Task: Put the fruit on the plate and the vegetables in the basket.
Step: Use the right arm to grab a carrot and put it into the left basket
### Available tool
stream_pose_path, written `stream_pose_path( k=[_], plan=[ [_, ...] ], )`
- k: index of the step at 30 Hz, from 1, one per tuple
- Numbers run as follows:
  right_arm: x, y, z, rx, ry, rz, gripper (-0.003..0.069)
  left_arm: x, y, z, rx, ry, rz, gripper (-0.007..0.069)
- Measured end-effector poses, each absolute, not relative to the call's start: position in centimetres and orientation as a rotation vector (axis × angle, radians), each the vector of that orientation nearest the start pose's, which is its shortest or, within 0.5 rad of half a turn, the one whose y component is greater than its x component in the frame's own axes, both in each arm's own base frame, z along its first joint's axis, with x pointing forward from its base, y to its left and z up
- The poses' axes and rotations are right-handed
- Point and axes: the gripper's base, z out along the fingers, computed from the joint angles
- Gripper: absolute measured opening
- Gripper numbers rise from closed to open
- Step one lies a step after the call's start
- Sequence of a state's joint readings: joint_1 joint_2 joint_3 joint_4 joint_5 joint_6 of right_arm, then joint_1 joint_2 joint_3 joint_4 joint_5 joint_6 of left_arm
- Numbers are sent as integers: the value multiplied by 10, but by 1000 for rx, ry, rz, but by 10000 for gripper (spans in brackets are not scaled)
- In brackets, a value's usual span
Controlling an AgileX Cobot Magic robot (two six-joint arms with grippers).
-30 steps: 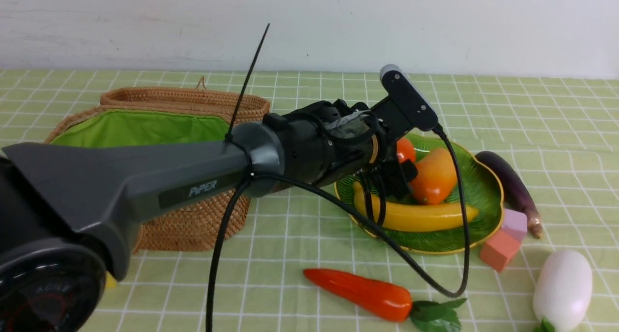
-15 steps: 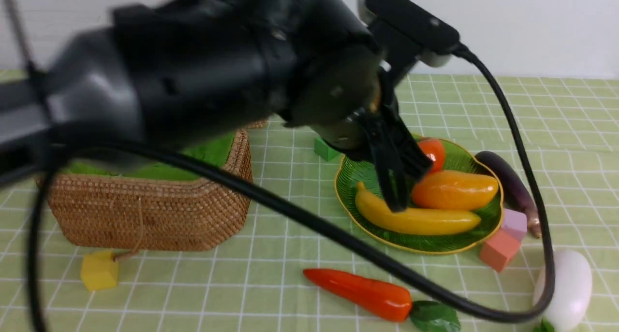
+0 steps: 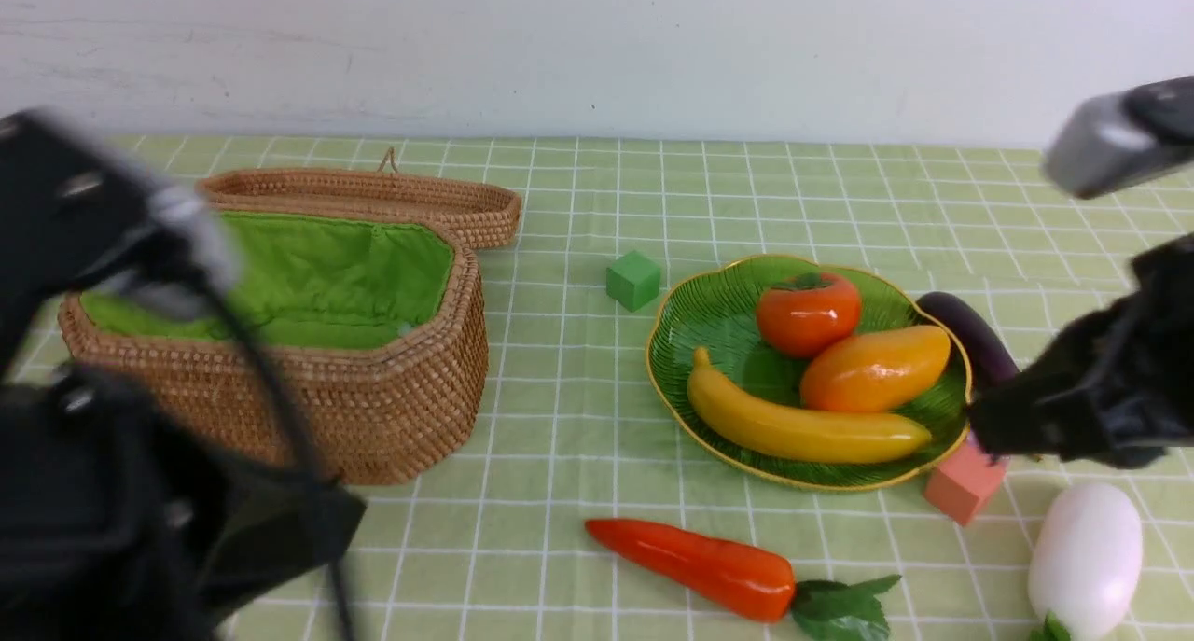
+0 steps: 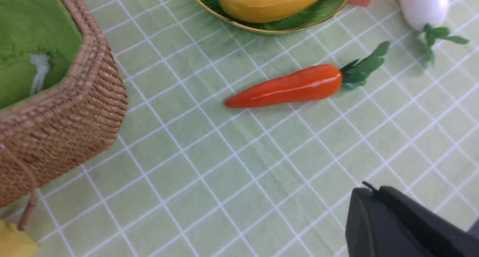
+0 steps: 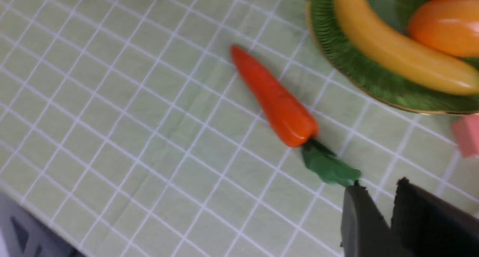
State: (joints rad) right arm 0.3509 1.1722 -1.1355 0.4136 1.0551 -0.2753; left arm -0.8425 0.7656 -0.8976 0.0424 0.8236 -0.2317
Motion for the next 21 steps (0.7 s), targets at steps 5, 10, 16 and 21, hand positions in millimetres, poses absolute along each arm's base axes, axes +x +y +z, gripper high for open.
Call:
stream_pose_path(
  k=[5, 10, 16, 21],
  plan=[
    [231, 157, 325, -1144, 2413, 487, 148, 54, -61, 361, 577, 2013, -712, -13],
    [248, 187, 281, -1453, 2357, 391, 230, 42, -48, 360, 508, 1985, -769, -13],
    [275, 205, 237, -1475, 2388, 356, 431, 41, -46, 357, 503, 2024, -753, -13],
    [295, 216, 198, -1478, 2439, 334, 592, 43, -48, 355, 508, 2043, -744, -13]
  ],
)
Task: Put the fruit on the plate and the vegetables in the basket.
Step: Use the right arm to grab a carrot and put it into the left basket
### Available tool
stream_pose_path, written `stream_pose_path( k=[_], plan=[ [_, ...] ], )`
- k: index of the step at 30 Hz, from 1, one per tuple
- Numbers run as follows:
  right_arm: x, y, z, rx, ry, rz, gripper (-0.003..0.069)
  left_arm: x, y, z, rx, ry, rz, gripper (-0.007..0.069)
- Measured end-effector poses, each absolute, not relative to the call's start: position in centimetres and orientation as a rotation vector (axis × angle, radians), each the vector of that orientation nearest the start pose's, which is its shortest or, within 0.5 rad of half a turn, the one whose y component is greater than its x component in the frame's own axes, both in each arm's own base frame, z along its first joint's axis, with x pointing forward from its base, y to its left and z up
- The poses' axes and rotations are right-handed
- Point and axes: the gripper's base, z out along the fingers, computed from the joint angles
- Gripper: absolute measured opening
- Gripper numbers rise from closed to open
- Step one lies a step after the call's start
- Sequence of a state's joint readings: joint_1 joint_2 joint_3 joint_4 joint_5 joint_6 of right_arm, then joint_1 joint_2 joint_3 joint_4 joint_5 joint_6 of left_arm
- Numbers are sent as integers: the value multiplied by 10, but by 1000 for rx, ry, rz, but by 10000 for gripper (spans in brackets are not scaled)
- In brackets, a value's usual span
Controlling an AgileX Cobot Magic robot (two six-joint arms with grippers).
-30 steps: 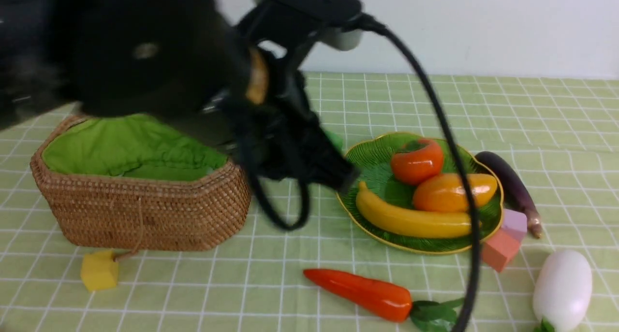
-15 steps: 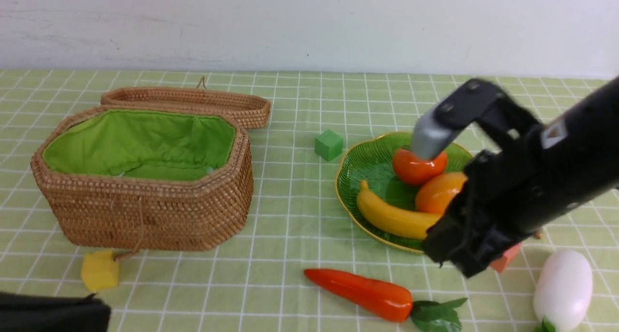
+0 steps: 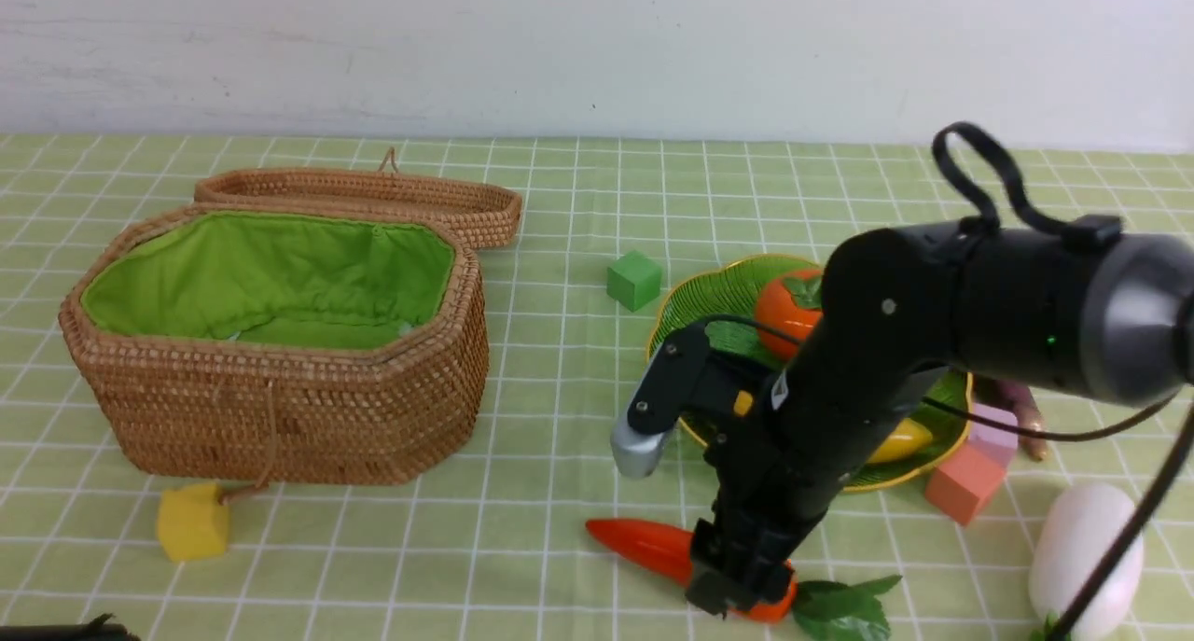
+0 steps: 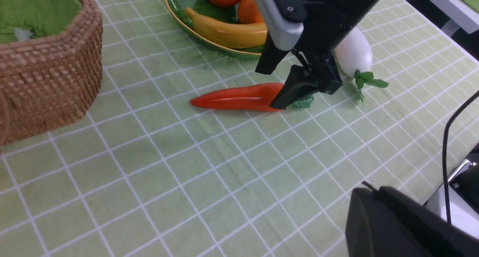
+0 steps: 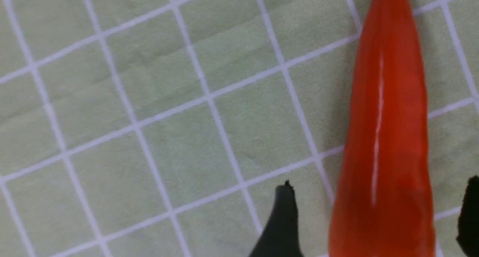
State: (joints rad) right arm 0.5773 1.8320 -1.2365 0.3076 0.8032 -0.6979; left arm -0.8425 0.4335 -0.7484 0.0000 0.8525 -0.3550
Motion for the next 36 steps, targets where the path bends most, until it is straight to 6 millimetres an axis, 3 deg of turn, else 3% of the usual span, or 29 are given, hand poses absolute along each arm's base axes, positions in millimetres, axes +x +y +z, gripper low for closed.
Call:
stream_pose_path(
  k=[5, 7, 10, 12, 17, 20, 23, 26, 27, 28, 29, 30, 32, 35, 36],
  plan=[
    [305, 217, 174, -1510, 2443, 265, 572, 43, -48, 355, 508, 2043, -744, -13],
    [307, 217, 164, -1539, 2450, 236, 507, 43, -48, 355, 511, 2053, -739, -13],
    [308, 217, 164, -1543, 2441, 223, 448, 43, -48, 354, 512, 2058, -736, -13],
    [309, 217, 163, -1544, 2438, 218, 372, 43, -48, 354, 513, 2062, -735, -13],
    [308, 218, 165, -1539, 2456, 236, 374, 44, -48, 354, 514, 2059, -726, -13],
    [308, 227, 187, -1472, 2509, 335, 374, 46, -46, 354, 517, 2044, -672, -13],
    [315, 247, 236, -1388, 2416, 430, 374, 53, -39, 355, 493, 2012, -550, -13],
    [322, 278, 297, -1324, 2189, 517, 374, 62, -29, 359, 406, 1963, -404, -13],
    [322, 278, 297, -1324, 2184, 515, 374, 63, -28, 359, 400, 1951, -378, -13],
    [324, 292, 321, -1307, 2064, 544, 374, 67, -22, 363, 342, 1918, -315, -13],
    [325, 298, 326, -1308, 2022, 547, 374, 68, -21, 364, 313, 1909, -307, -13],
    [329, 313, 350, -1283, 1886, 568, 374, 72, -16, 367, 250, 1871, -262, -13],
    [337, 334, 368, -1241, 1741, 586, 374, 75, -10, 372, 180, 1820, -222, -13],
    [357, 358, 373, -1171, 1608, 593, 374, 78, -4, 380, 102, 1743, -181, -13],
    [366, 364, 365, -1149, 1594, 588, 374, 78, -4, 381, 96, 1729, -174, -13]
  ],
)
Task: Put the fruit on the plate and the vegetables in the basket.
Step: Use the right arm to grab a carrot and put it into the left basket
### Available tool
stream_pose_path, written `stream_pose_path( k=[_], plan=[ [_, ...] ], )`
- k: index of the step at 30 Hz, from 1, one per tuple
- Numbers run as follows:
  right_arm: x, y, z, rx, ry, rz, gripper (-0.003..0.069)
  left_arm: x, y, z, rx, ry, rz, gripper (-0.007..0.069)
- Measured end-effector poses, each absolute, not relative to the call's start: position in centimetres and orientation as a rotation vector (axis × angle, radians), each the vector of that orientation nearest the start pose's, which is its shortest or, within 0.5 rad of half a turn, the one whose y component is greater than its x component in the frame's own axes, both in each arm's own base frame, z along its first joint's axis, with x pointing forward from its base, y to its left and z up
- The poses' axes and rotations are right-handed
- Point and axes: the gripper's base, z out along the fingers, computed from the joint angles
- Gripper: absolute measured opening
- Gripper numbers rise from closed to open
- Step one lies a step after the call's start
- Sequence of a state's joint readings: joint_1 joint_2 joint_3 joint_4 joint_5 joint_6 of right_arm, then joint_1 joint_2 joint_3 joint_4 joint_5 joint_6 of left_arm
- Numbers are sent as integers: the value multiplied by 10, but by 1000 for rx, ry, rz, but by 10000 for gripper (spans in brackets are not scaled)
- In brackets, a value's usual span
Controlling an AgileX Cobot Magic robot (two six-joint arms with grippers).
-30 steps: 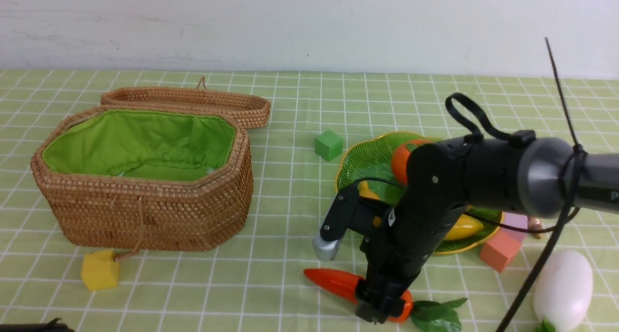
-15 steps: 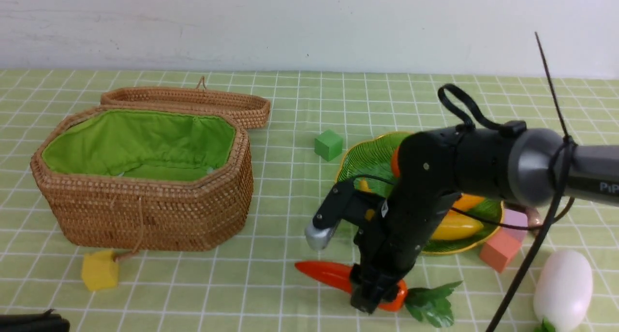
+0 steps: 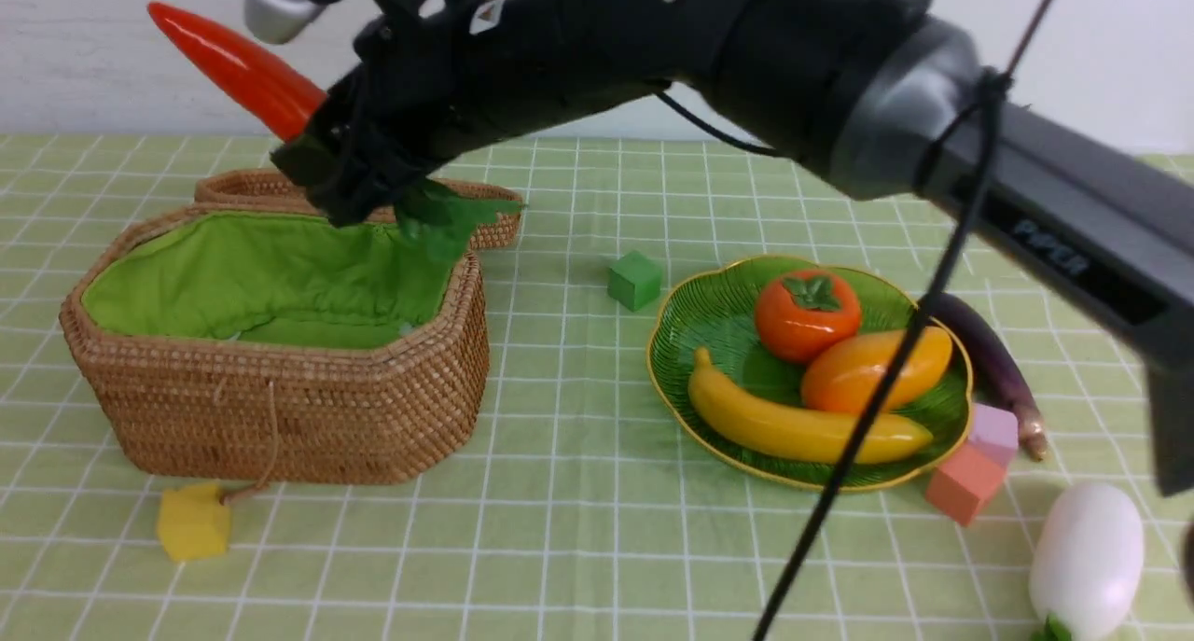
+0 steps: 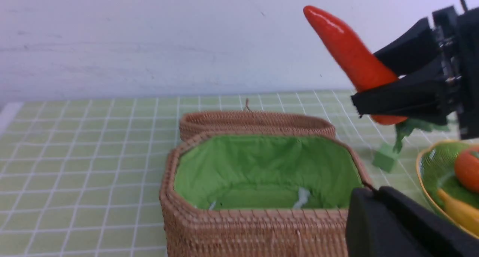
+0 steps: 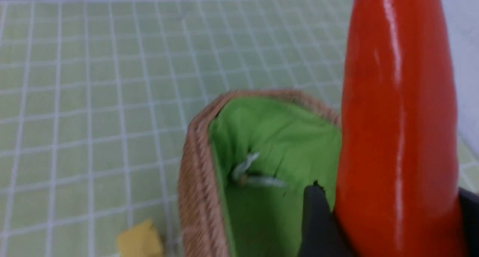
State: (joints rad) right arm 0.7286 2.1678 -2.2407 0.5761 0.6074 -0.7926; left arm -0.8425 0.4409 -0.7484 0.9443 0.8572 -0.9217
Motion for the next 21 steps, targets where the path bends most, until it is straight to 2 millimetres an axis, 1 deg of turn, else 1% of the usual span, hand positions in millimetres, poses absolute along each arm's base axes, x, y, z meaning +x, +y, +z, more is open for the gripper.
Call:
stream_pose_path(
  k=[2, 3, 4, 6, 8, 10, 13, 14, 15, 16, 17, 18, 20, 21],
  plan=[
    [375, 372, 358, -1127, 1573, 581, 374, 78, -3, 383, 86, 1713, -172, -13],
    [387, 380, 345, -1096, 1551, 571, 374, 78, -3, 383, 80, 1706, -173, -13],
    [392, 384, 340, -1089, 1542, 568, 374, 78, -3, 383, 79, 1704, -172, -13],
    [402, 392, 317, -1095, 1545, 562, 374, 78, -3, 383, 78, 1704, -173, -13],
    [407, 397, 303, -1105, 1549, 556, 374, 78, -3, 383, 78, 1704, -173, -13],
    [410, 400, 292, -1117, 1560, 550, 402, 78, -3, 383, 78, 1704, -173, -13],
    [411, 400, 289, -1124, 1564, 545, 496, 78, -3, 383, 79, 1704, -174, -13],
    [410, 400, 289, -1134, 1565, 546, 588, 78, -3, 383, 79, 1704, -174, -13],
    [409, 400, 290, -1145, 1567, 552, 641, 78, -3, 383, 80, 1703, -175, -13],
    [409, 400, 291, -1146, 1568, 555, 646, 78, -3, 383, 80, 1702, -176, -13],
    [405, 398, 295, -1171, 1592, 572, 667, 78, -3, 384, 82, 1700, -179, -13],
    [401, 396, 299, -1189, 1617, 586, 670, 78, -4, 384, 84, 1700, -187, -13],
    [393, 391, 309, -1221, 1677, 596, 658, 78, -5, 383, 87, 1704, -212, -13],
    [388, 386, 313, -1236, 1737, 601, 640, 78, -7, 383, 93, 1704, -235, -13]
  ],
)
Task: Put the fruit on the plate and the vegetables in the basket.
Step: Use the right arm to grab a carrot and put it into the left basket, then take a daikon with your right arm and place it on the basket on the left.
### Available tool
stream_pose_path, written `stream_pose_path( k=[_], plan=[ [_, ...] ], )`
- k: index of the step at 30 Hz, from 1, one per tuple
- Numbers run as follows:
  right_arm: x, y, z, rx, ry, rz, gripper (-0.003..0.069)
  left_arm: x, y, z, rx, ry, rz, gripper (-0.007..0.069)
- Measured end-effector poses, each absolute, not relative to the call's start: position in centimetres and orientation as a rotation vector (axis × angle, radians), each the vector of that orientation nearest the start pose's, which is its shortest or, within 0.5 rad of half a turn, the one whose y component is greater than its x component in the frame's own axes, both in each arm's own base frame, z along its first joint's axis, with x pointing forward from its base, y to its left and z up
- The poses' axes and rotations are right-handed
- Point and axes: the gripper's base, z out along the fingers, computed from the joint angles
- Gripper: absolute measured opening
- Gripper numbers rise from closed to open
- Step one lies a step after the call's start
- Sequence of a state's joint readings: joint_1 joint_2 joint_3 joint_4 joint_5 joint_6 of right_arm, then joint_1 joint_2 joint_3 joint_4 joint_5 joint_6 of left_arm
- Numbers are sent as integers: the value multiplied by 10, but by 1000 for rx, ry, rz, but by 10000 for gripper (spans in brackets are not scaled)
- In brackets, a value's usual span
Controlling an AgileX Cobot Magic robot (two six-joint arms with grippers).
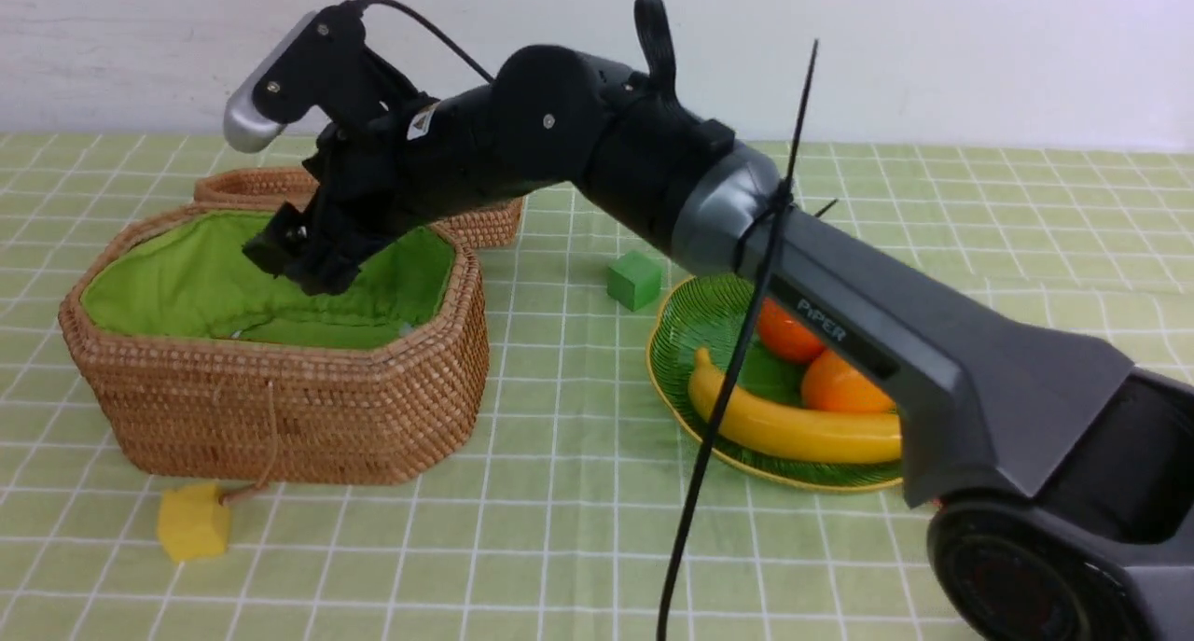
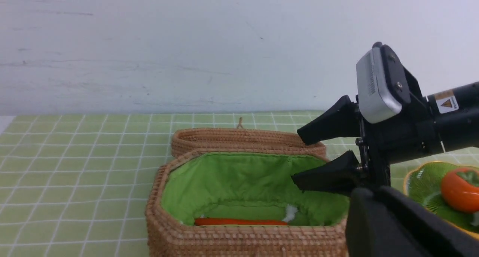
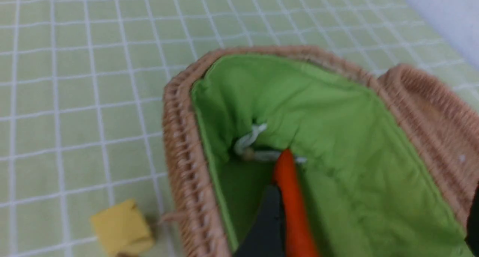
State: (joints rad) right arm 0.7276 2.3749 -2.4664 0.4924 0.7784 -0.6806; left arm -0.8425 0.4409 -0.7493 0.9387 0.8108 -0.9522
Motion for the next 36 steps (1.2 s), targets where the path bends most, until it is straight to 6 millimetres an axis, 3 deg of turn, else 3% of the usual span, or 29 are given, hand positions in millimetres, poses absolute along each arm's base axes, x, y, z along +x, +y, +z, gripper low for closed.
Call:
stream_pose_path(
  k=[5, 6, 7, 8, 12, 14, 15, 17, 18, 21, 25, 26, 27, 30, 31, 32, 33, 34, 35, 36],
  plan=[
    [358, 348, 357, -1213, 2067, 520, 477, 73, -22, 381, 200, 1731, -398, -13],
    [349, 332, 374, -1165, 2146, 456, 367, 70, -28, 379, 265, 1748, -454, -13],
    [348, 332, 376, -1163, 2141, 457, 367, 69, -29, 379, 262, 1755, -469, -13],
    [342, 318, 395, -1072, 2180, 405, 244, 65, -35, 377, 357, 1770, -513, -13],
    [328, 294, 423, -912, 2211, 338, 10, 55, -46, 372, 527, 1797, -608, -13],
    [322, 283, 427, -870, 2241, 297, -13, 50, -51, 371, 621, 1791, -658, -13],
    [312, 268, 436, -823, 2258, 268, -15, 47, -54, 370, 666, 1782, -678, -13],
    [303, 252, 439, -778, 2288, 236, -15, 44, -56, 370, 715, 1767, -697, -13],
    [291, 225, 438, -692, 2344, 191, -12, 41, -59, 371, 769, 1743, -724, -13],
    [277, 171, 422, -474, 2474, 113, -1, 38, -61, 371, 840, 1711, -726, -13],
    [264, 89, 365, -19, 2709, -22, 41, 36, -62, 370, 889, 1692, -715, -13],
    [263, 82, 358, 23, 2733, -32, 50, 36, -62, 370, 893, 1691, -712, -12],
    [259, 55, 331, 230, 2799, -30, 91, 36, -62, 370, 898, 1690, -709, -13],
    [258, 24, 290, 495, 2839, 48, 234, 36, -62, 370, 902, 1690, -710, -13],
    [259, 13, 275, 598, 2829, 102, 324, 36, -62, 370, 904, 1692, -710, -13],
    [259, 13, 274, 599, 2832, 101, 324, 36, -62, 370, 904, 1693, -710, -13],
    [262, 5, 260, 681, 2817, 151, 436, 36, -62, 369, 906, 1695, -709, -13],
    [265, 0, 254, 714, 2806, 166, 477, 36, -62, 369, 908, 1697, -709, -13],
    [270, -4, 245, 757, 2799, 194, 570, 36, -62, 369, 910, 1701, -708, -13],
    [272, -5, 242, 763, 2796, 197, 581, 36, -62, 369, 910, 1701, -708, -13]
  ],
)
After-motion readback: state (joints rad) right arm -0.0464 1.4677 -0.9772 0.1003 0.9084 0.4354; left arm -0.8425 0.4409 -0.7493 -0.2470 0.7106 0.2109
